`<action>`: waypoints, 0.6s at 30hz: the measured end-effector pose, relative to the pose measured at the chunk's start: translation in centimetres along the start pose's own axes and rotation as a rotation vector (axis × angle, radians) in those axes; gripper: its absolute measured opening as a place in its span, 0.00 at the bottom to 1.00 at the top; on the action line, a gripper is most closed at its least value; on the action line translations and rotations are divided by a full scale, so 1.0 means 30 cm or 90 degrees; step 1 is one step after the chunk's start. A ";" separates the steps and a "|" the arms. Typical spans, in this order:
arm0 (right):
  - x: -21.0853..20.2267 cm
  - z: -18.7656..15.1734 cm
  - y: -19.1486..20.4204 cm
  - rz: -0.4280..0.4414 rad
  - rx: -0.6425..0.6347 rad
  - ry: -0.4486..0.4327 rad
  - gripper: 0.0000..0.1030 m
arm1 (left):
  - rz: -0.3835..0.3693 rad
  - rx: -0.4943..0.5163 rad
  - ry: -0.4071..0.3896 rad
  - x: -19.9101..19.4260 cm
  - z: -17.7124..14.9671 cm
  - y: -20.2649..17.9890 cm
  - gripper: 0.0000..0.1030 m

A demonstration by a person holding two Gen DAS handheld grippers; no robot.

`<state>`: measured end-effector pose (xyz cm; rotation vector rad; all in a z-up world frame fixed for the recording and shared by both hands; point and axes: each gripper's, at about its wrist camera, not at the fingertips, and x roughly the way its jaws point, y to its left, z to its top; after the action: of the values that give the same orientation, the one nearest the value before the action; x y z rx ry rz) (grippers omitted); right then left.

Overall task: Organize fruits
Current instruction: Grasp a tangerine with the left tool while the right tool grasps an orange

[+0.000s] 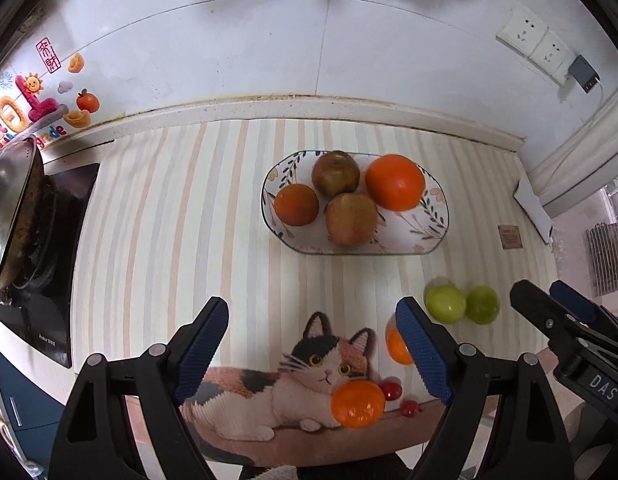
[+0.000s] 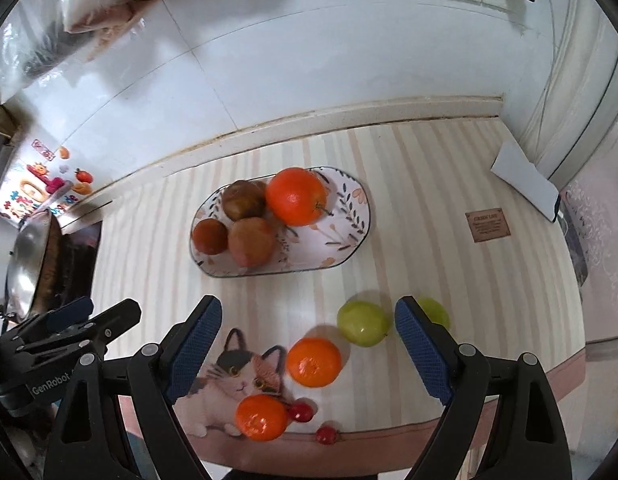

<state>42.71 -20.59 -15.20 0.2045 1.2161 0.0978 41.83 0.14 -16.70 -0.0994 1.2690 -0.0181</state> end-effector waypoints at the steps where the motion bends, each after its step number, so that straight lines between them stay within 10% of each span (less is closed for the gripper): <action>1: 0.006 -0.015 -0.006 0.007 0.005 0.009 0.88 | 0.001 0.001 0.004 0.002 -0.018 -0.004 0.83; 18: 0.309 -0.253 -0.209 0.023 0.116 0.169 0.88 | -0.059 0.072 0.275 0.464 -0.352 -0.212 0.76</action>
<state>38.58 -24.23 -27.56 0.3814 1.4877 0.0461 36.16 -7.84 -32.52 -0.0575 1.6911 -0.2008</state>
